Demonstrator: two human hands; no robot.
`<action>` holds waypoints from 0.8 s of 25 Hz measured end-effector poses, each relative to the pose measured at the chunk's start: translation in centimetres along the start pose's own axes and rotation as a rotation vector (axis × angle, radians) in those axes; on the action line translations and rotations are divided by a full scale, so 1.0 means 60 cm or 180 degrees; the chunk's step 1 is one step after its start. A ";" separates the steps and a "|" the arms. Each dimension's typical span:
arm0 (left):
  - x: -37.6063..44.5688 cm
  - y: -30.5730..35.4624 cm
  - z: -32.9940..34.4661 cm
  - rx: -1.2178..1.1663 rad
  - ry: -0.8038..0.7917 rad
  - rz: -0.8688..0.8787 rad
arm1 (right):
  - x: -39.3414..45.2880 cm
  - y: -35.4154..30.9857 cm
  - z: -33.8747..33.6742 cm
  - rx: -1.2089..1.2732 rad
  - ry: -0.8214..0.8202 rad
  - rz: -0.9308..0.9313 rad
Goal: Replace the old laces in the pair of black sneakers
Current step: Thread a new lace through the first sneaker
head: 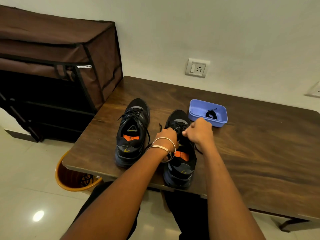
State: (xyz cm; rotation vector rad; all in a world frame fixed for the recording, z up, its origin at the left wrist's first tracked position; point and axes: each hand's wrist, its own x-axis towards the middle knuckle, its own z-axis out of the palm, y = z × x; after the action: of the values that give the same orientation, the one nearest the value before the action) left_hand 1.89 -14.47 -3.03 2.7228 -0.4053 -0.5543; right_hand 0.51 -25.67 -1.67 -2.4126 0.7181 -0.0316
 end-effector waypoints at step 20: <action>0.024 0.017 -0.055 -0.0077 0.0314 0.0989 | -0.039 0.004 -0.015 -0.0853 -0.0406 -0.0233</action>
State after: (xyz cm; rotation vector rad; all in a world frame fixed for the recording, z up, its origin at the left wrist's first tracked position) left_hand 4.32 -15.01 -0.24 2.5798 -0.7716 -0.3363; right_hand -1.80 -25.18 -0.73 -2.6663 0.6072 0.1991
